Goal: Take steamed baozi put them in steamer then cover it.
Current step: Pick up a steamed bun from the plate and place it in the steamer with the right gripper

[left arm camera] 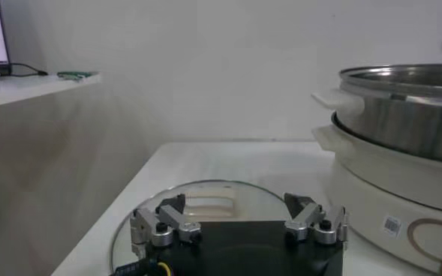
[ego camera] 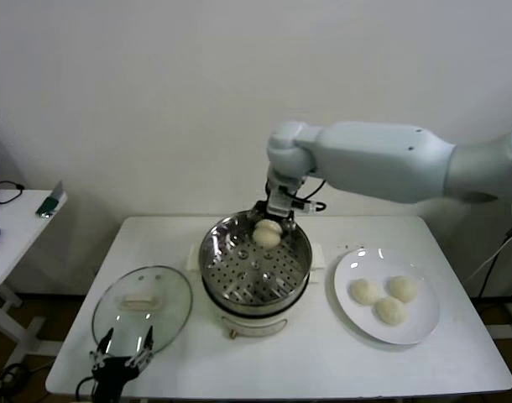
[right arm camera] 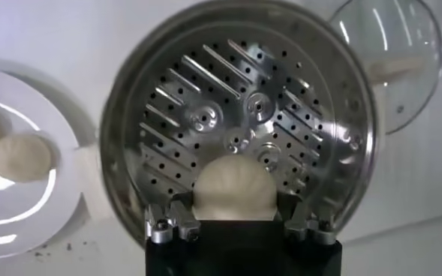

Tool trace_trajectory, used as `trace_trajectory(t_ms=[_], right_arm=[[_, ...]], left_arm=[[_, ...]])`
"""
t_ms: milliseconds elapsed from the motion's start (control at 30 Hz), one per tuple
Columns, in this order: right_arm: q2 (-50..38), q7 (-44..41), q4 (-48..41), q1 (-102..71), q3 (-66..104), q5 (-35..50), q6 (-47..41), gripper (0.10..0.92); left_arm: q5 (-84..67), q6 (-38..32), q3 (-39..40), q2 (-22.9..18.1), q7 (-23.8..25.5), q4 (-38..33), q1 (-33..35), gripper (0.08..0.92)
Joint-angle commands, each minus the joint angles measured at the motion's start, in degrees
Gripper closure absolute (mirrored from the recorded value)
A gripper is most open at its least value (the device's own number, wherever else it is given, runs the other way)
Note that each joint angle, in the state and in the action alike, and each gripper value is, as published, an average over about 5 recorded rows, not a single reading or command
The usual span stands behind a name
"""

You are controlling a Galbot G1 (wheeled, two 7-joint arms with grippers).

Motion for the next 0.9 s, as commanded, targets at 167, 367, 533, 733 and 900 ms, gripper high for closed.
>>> trace_trajectory(t_ms=[167, 367, 533, 733, 900], right_arm=[[7.8, 2.8, -14.8, -9.9, 2.3, -8.1, 2.9, 0.304], [9.3, 3.6, -16.4, -10.8, 2.6, -7.8, 3.4, 0.304], [8.3, 3.2, -14.2, -8.3, 1.8, -2.5, 4.0, 0.260], [3.1, -0.8, -7.2, 5.1, -2.8, 14.9, 2.3, 0.204], [-6.5, -4.8, -1.1, 19.0, -13.0, 36.4, -6.3, 0.203]], left_arm=[[0.0, -0.2, 0.0, -0.2, -0.1, -0.2, 0.0, 0.177], [-0.1, -0.3, -0.1, -0.2, -0.3, -0.3, 0.0, 0.177], [-0.1, -0.3, -0.2, -0.1, -0.3, -0.7, 0.3, 0.177], [0.0, -0.2, -0.2, -0.2, -0.3, -1.2, 0.6, 0.177], [0.2, -0.2, 0.3, -0.3, -0.3, -1.2, 0.5, 0.177]])
